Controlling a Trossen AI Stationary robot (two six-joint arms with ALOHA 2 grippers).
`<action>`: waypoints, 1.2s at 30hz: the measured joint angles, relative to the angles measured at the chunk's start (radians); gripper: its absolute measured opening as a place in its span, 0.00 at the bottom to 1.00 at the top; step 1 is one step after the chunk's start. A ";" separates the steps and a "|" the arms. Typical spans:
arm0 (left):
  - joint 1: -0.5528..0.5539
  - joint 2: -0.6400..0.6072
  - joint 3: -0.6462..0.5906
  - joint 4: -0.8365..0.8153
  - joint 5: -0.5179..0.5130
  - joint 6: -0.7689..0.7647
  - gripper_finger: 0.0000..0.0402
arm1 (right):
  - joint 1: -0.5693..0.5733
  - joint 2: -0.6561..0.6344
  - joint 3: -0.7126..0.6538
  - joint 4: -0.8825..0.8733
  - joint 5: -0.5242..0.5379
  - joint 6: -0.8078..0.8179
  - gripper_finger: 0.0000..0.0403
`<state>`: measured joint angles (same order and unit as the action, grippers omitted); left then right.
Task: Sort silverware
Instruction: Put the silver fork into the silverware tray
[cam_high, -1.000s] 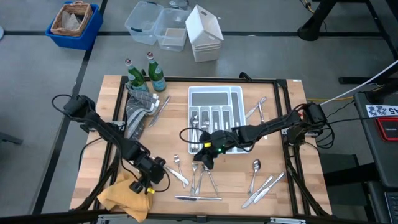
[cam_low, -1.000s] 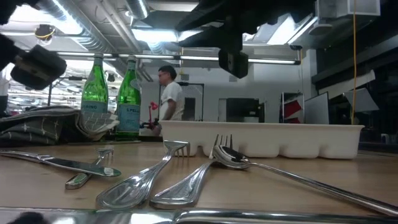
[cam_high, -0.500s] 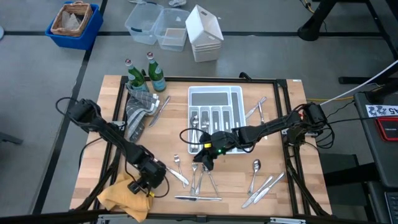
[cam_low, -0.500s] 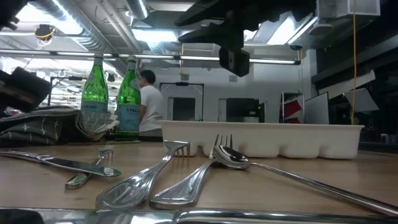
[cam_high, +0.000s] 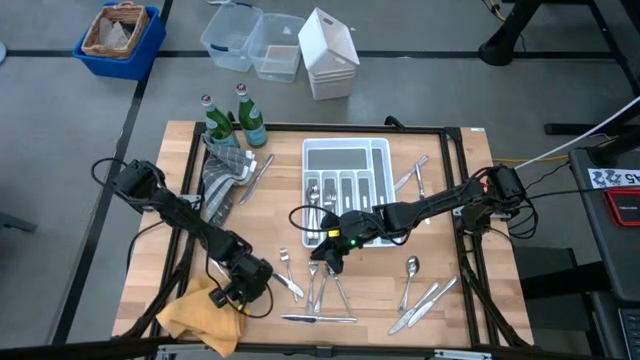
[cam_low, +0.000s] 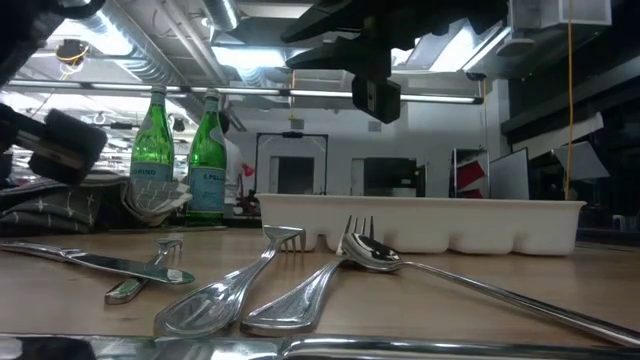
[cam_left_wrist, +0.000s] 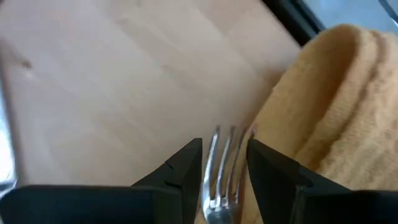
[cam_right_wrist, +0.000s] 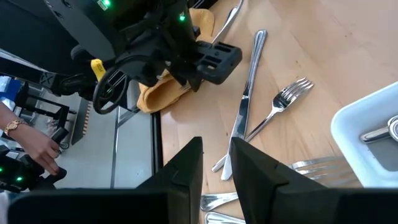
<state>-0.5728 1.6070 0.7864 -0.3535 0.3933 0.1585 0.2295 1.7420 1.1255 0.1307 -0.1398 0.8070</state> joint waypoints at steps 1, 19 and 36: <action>0.000 0.000 0.000 0.000 0.008 0.011 0.29 | 0.000 0.000 0.000 0.000 0.000 0.000 0.21; -0.002 -0.001 -0.044 0.007 0.030 0.164 0.19 | 0.000 0.000 0.000 0.000 -0.002 0.000 0.21; 0.000 -0.001 -0.044 0.064 0.030 0.095 0.01 | 0.000 0.000 0.000 0.000 -0.002 0.000 0.21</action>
<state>-0.5732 1.6058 0.7425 -0.2894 0.4236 0.2531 0.2291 1.7420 1.1255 0.1310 -0.1417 0.8070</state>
